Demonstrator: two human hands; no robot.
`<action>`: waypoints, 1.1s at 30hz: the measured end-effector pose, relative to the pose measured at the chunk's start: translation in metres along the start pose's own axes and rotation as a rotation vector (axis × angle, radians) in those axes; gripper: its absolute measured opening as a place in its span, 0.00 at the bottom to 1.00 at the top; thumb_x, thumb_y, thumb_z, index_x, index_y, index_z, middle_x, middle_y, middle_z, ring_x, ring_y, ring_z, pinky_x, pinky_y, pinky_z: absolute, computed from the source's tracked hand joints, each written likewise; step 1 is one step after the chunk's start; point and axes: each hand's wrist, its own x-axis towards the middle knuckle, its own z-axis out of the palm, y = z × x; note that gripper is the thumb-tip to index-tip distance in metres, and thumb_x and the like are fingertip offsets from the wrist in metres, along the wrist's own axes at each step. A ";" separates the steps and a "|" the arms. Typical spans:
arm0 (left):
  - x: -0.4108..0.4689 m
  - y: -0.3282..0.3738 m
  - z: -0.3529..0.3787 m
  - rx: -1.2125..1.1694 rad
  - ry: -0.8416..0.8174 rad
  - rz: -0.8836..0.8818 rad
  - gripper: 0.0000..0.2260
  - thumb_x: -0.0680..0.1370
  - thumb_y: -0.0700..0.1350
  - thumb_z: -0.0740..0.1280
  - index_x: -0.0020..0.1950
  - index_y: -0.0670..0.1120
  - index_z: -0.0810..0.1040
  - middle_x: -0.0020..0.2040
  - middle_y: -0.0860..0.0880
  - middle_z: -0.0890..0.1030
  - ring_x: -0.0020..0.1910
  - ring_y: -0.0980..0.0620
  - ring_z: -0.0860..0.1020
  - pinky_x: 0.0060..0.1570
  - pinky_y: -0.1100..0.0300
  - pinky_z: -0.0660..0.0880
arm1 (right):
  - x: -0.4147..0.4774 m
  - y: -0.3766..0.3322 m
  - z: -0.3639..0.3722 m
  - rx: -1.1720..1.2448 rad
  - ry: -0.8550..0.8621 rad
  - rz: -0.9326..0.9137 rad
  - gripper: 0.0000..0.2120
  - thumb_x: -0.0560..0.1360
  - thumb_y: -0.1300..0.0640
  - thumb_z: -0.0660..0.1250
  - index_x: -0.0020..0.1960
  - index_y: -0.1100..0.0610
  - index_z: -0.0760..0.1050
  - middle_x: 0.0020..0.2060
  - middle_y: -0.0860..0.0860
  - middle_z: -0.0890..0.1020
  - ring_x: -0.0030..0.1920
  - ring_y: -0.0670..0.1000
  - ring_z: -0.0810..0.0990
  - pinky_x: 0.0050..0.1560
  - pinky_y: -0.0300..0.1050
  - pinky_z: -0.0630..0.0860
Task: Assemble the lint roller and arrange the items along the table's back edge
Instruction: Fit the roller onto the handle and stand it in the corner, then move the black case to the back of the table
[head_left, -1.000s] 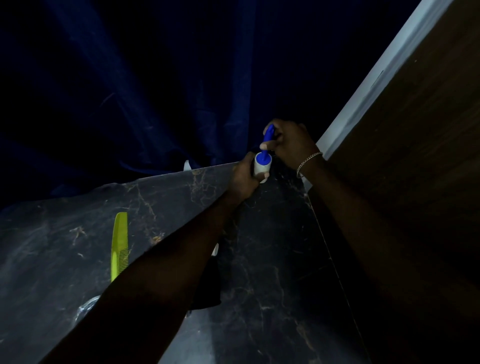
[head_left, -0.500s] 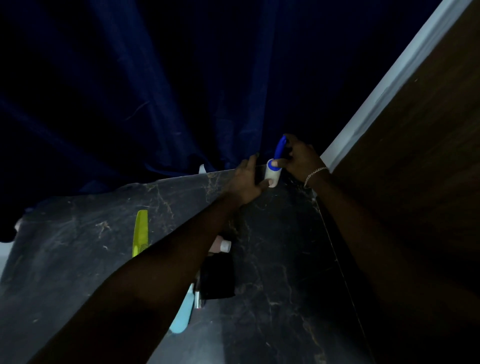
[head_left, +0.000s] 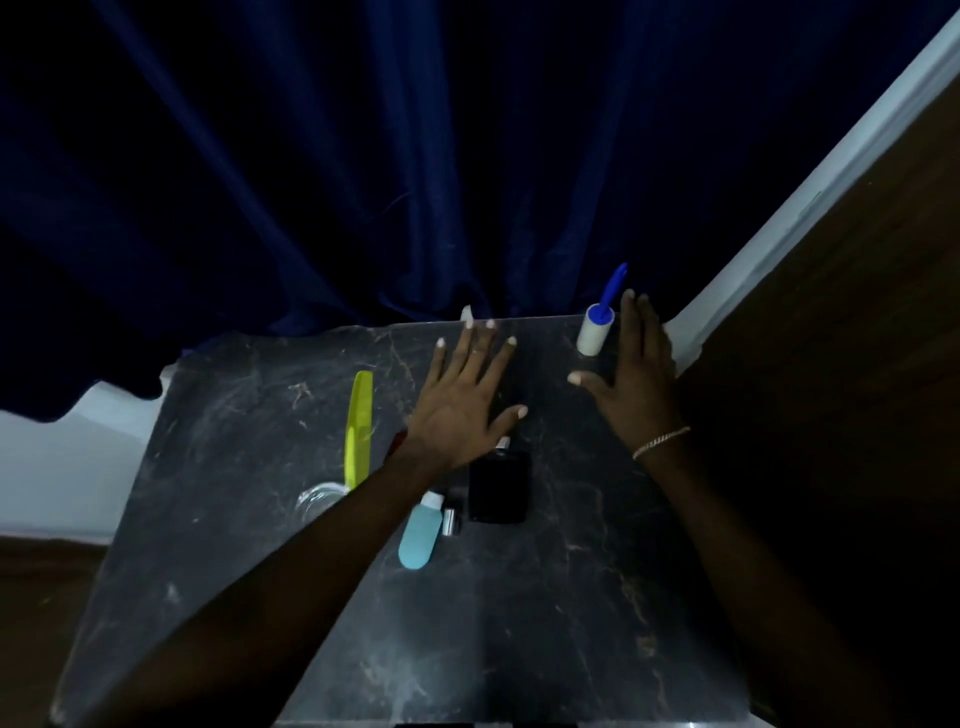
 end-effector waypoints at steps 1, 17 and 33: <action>-0.017 0.001 0.001 -0.002 -0.011 -0.025 0.38 0.82 0.70 0.51 0.85 0.51 0.47 0.86 0.44 0.47 0.85 0.44 0.40 0.82 0.39 0.45 | -0.016 -0.008 0.003 -0.051 0.011 -0.040 0.53 0.69 0.40 0.73 0.82 0.53 0.45 0.79 0.58 0.54 0.79 0.60 0.56 0.75 0.63 0.62; -0.093 0.069 0.023 -0.673 -0.196 -0.721 0.18 0.81 0.54 0.68 0.66 0.45 0.78 0.56 0.42 0.85 0.55 0.42 0.84 0.46 0.57 0.73 | -0.121 -0.019 0.084 0.429 -0.441 0.512 0.24 0.75 0.44 0.71 0.65 0.57 0.78 0.60 0.56 0.83 0.62 0.55 0.81 0.60 0.40 0.72; -0.108 0.066 0.003 -0.874 -0.057 -0.839 0.13 0.77 0.52 0.74 0.57 0.47 0.83 0.46 0.54 0.84 0.44 0.54 0.81 0.41 0.65 0.71 | -0.119 -0.039 0.083 0.771 -0.472 0.508 0.15 0.76 0.57 0.71 0.62 0.57 0.78 0.54 0.55 0.85 0.49 0.48 0.84 0.48 0.35 0.80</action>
